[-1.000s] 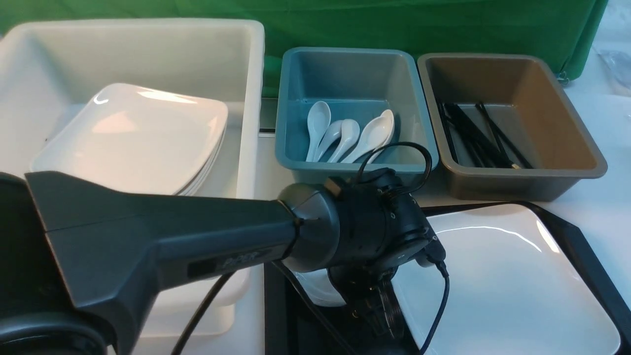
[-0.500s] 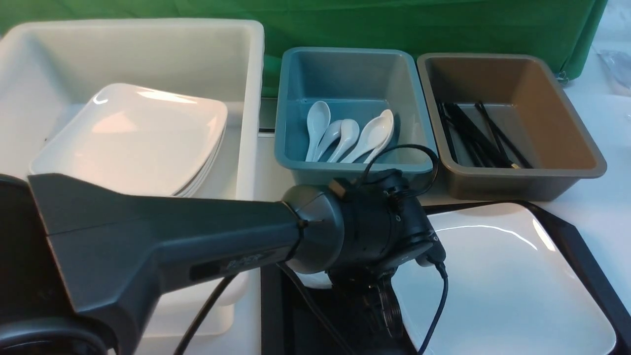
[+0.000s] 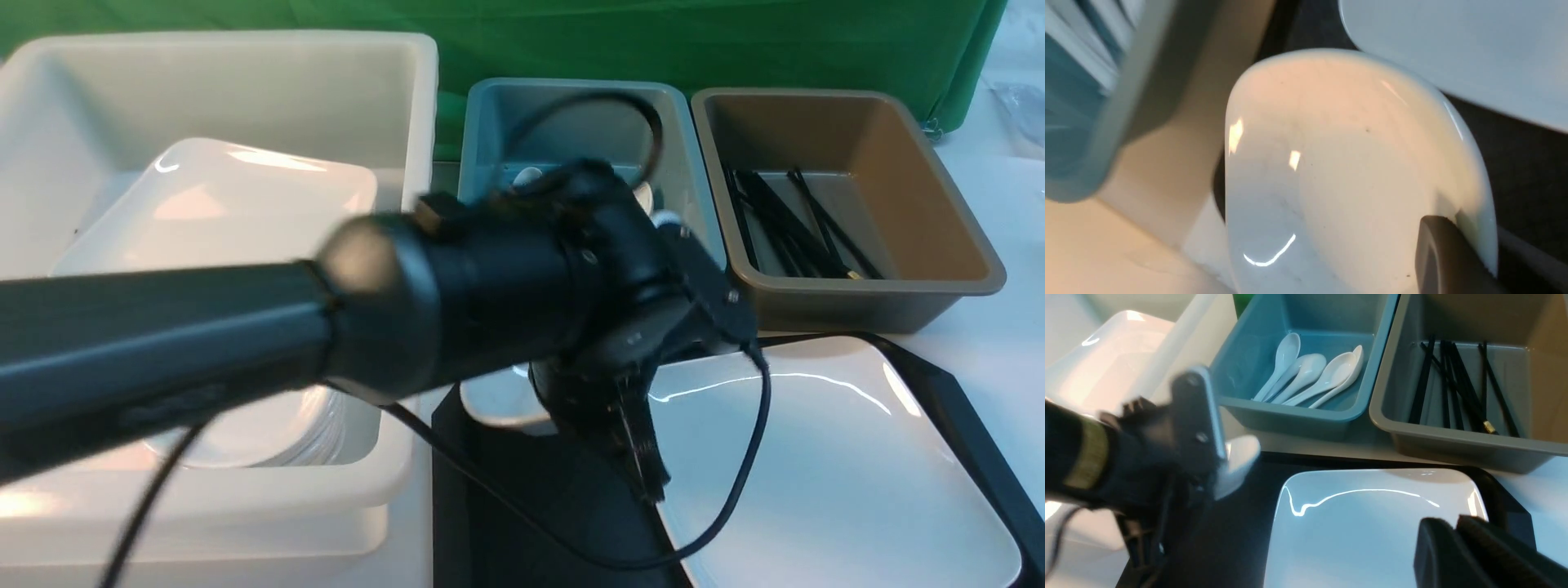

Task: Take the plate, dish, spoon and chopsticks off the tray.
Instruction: Use the left arm to put the small plate into the large storage box on the left

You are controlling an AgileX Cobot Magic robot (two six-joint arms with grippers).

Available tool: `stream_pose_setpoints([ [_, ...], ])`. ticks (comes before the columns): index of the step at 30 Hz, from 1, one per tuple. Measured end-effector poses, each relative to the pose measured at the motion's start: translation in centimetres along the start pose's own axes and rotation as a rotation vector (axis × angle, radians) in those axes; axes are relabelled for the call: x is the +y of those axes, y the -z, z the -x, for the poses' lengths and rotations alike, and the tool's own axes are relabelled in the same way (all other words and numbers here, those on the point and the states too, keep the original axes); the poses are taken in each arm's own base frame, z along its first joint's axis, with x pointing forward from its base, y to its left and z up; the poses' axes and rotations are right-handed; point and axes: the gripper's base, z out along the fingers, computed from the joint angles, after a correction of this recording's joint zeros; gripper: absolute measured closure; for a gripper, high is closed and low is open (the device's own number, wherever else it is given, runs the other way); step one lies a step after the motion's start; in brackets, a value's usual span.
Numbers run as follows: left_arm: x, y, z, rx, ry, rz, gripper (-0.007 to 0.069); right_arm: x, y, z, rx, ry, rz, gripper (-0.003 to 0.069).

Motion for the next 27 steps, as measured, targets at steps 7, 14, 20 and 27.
stream_pose_setpoints([
  [7,1.4,5.8,0.1,-0.207,0.037,0.034,0.0611,0.0,0.0,0.0,0.000,0.000,0.000,0.0568],
  [14,5.0,12.4,-2.7,-0.279,0.050,0.241,0.0611,0.0,0.0,0.0,0.000,0.000,0.000,0.0568],
  [20,9.8,12.6,-7.6,-0.068,0.233,0.315,0.0611,0.3,-0.2,0.1,-0.001,0.002,0.044,0.0570],
  [27,10.8,8.3,-11.4,0.054,0.268,0.253,0.0610,0.5,-2.9,0.1,0.118,0.040,0.162,0.0632],
])
